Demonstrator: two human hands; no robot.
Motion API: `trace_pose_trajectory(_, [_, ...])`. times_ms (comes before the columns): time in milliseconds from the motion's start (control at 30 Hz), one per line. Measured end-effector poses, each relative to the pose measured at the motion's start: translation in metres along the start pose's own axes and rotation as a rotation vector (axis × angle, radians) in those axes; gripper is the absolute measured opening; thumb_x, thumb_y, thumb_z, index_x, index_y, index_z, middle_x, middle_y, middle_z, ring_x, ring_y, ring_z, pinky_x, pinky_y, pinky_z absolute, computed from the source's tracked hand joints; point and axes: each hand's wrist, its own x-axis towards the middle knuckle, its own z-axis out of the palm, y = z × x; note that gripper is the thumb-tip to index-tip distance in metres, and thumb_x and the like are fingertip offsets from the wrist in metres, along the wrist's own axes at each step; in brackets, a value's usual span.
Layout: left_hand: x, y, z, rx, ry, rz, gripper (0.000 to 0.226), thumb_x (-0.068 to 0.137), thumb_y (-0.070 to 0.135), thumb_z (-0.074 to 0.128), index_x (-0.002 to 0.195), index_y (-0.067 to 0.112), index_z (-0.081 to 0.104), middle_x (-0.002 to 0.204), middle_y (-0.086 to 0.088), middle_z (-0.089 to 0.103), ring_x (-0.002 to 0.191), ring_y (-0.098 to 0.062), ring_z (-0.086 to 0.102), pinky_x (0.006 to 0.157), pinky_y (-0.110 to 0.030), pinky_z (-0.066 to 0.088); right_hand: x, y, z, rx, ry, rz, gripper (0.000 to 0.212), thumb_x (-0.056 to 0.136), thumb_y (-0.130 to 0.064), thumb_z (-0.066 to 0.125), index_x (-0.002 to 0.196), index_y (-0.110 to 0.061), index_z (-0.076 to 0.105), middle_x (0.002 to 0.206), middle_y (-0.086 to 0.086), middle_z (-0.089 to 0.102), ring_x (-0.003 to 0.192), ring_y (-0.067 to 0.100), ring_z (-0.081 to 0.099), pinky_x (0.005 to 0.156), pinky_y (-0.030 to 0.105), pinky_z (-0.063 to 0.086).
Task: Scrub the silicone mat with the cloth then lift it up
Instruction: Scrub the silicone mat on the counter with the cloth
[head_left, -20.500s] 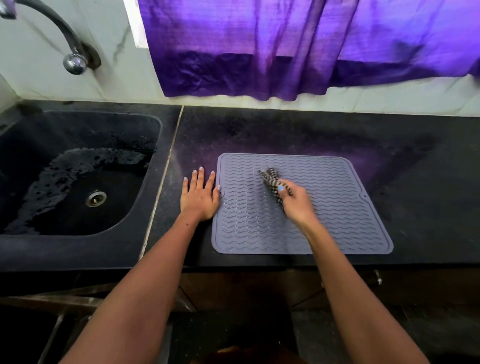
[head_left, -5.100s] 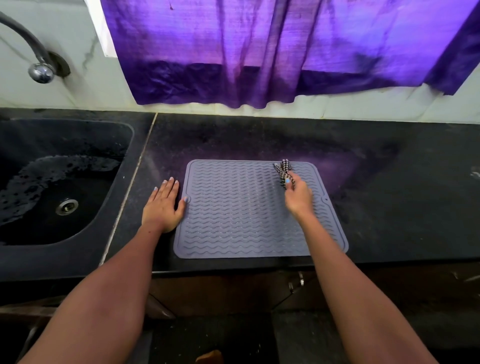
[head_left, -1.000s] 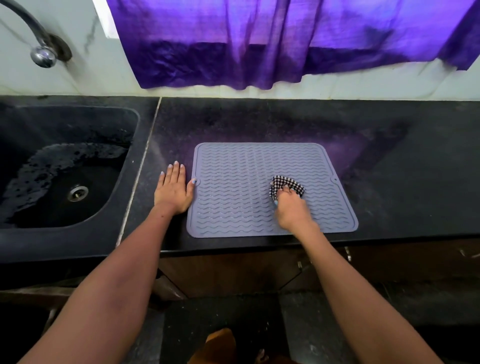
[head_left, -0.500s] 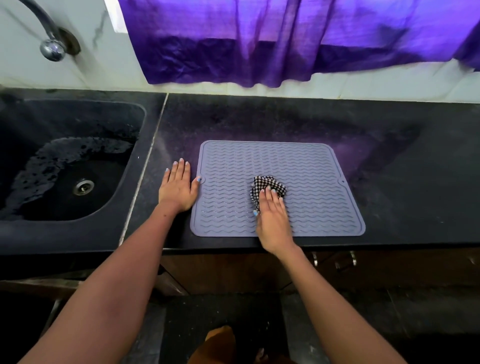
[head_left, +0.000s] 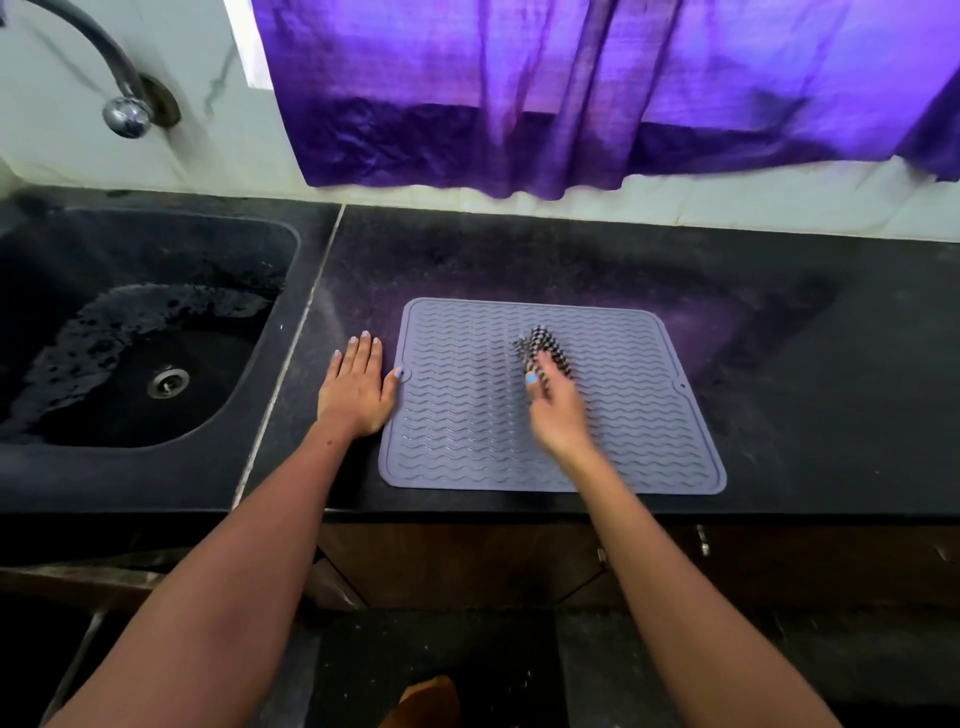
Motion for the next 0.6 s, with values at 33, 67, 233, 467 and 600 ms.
trace_pose_trajectory(33, [0.0, 0.0, 0.0, 0.0, 0.004, 0.001, 0.063, 0.1, 0.043, 0.016, 0.15, 0.006, 0.005, 0.159, -0.009, -0.001, 0.147, -0.02, -0.004, 0.119, -0.037, -0.005, -0.004, 0.008, 0.012, -0.119, -0.03, -0.084, 0.052, 0.098, -0.012, 0.036, 0.147, -0.016, 0.019, 0.155, -0.006, 0.016, 0.141, 0.014, 0.022, 0.116, 0.03, 0.016])
trace_pose_trajectory(67, [0.0, 0.0, 0.0, 0.002, 0.005, 0.001, 0.063, 0.1, 0.043, 0.015, 0.15, 0.006, 0.005, 0.159, -0.009, -0.001, 0.147, -0.02, -0.004, 0.119, -0.037, -0.005, -0.01, 0.015, 0.023, -0.269, -0.084, -0.144, 0.055, 0.098, -0.012, 0.036, 0.148, -0.016, 0.014, 0.157, -0.002, 0.009, 0.145, 0.015, 0.01, 0.119, 0.033, 0.007])
trace_pose_trajectory(233, [0.0, 0.001, 0.001, -0.004, 0.026, -0.007, 0.061, 0.101, 0.041, 0.019, 0.15, 0.006, 0.008, 0.159, -0.009, 0.001, 0.147, -0.021, -0.002, 0.119, -0.037, -0.004, -0.009, 0.041, 0.045, -0.766, -0.12, -0.311, 0.064, 0.099, -0.024, 0.035, 0.149, -0.01, -0.002, 0.158, 0.005, -0.007, 0.145, 0.016, -0.01, 0.115, 0.028, -0.011])
trace_pose_trajectory(467, [-0.001, 0.002, -0.002, -0.005, 0.017, -0.009, 0.061, 0.101, 0.04, 0.017, 0.15, 0.006, 0.007, 0.159, -0.009, 0.0, 0.147, -0.021, -0.004, 0.119, -0.036, -0.006, 0.003, 0.029, 0.036, -0.605, -0.303, -0.232, 0.057, 0.099, -0.019, 0.035, 0.149, -0.012, 0.006, 0.157, -0.001, -0.002, 0.145, 0.016, -0.004, 0.117, 0.03, -0.004])
trace_pose_trajectory(600, [-0.002, 0.003, -0.003, 0.0, 0.012, -0.007, 0.061, 0.101, 0.04, 0.016, 0.15, 0.006, 0.006, 0.159, -0.009, 0.0, 0.147, -0.02, -0.004, 0.119, -0.036, -0.006, 0.022, -0.004, 0.015, 0.372, -0.218, 0.169, 0.043, 0.099, -0.011, 0.035, 0.142, -0.013, 0.035, 0.137, 0.001, 0.046, 0.126, 0.02, 0.042, 0.109, 0.034, 0.031])
